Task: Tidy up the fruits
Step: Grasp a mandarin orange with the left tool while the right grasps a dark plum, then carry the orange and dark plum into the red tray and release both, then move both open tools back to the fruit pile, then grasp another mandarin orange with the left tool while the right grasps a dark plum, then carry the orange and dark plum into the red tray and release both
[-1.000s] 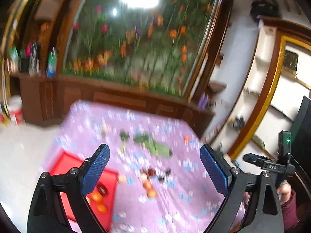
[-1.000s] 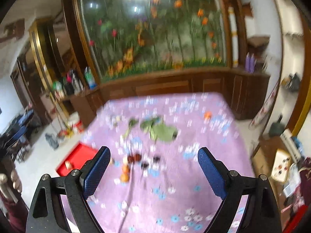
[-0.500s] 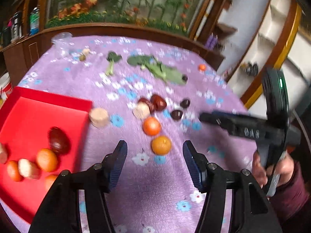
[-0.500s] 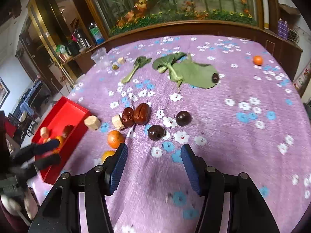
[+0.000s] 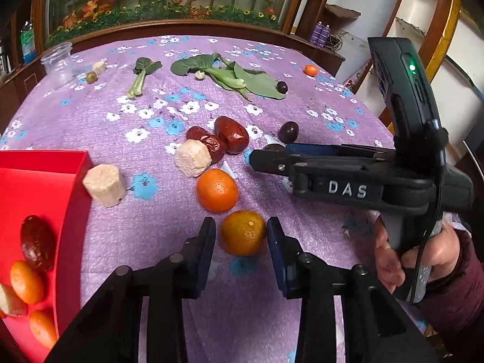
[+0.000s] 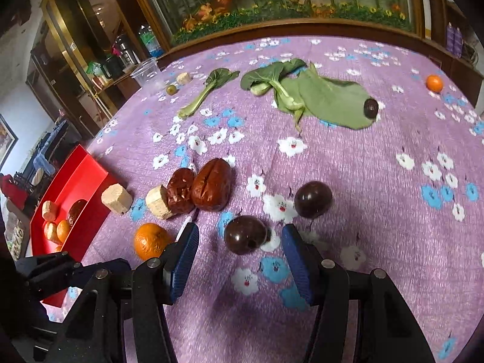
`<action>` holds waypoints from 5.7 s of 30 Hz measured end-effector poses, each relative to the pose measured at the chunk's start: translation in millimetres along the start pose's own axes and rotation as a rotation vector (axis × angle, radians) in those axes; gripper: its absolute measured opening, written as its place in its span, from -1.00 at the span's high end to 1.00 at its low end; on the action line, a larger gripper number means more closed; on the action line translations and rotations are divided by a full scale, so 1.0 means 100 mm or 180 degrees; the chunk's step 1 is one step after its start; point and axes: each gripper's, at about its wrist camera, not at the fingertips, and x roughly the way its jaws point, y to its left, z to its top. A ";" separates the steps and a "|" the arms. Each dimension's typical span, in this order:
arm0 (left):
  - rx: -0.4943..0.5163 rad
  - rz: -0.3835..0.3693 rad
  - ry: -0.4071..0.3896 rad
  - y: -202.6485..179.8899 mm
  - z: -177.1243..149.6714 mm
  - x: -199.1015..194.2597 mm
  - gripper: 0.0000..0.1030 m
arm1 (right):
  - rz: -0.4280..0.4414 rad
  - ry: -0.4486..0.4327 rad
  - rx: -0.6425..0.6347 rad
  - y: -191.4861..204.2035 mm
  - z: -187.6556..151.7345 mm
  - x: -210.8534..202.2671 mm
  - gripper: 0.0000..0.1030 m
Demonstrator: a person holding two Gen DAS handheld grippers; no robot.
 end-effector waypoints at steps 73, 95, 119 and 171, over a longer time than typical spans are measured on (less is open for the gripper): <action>-0.1348 0.1198 -0.0989 1.68 -0.94 -1.88 -0.28 | 0.0887 -0.0055 -0.0153 2.18 0.00 -0.02 -0.30; -0.0417 0.2027 -0.0985 0.51 -0.74 -1.87 -0.47 | 0.0539 -0.0532 0.0306 1.34 -0.62 -0.82 -0.44; -0.0228 0.0981 -0.0653 0.19 -0.47 -1.22 -0.49 | -0.0275 -0.0449 0.0449 0.07 -0.54 -0.91 -0.48; -0.0583 0.0652 -0.0753 0.47 -0.10 -0.85 0.43 | -0.0610 -0.0520 0.0281 -0.29 -0.05 -0.24 0.50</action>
